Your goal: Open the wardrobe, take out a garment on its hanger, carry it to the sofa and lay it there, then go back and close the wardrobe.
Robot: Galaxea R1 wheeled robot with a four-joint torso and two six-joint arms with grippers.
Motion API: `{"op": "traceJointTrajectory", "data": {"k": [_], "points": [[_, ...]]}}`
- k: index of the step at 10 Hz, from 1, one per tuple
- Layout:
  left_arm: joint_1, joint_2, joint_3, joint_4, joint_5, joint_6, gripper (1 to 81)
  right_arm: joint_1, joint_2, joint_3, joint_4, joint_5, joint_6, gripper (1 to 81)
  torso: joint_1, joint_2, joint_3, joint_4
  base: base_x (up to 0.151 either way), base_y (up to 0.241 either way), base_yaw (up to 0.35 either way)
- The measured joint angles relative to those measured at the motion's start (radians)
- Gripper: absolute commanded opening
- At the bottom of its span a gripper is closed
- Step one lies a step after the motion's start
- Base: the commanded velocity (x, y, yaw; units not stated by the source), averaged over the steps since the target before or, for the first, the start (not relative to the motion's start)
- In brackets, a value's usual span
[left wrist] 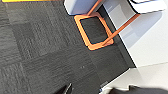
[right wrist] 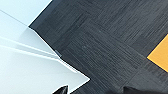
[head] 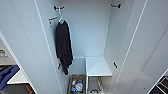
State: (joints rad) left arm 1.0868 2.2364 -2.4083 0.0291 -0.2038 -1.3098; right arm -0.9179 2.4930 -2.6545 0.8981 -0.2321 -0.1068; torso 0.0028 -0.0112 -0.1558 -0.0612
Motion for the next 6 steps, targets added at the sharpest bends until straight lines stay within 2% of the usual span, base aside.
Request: {"op": "traceJointTrajectory", "data": {"k": [3, 6], "points": [[-0.176, 0.094, -0.023, 0.036, 0.139, -0.024, 81.1, 0.032, 0.009, -0.006, 0.043, -0.003, 0.000, 81.1, 0.001, 0.001, -0.001, 0.000, 0.000, 0.000, 0.000], [-0.245, 0.211, -0.039, 0.069, 0.240, -0.031, 81.1, 0.050, 0.040, -0.011, 0.123, -0.006, 0.001, 81.1, 0.002, 0.001, -0.001, 0.000, 0.000, 0.000, 0.000]]}}
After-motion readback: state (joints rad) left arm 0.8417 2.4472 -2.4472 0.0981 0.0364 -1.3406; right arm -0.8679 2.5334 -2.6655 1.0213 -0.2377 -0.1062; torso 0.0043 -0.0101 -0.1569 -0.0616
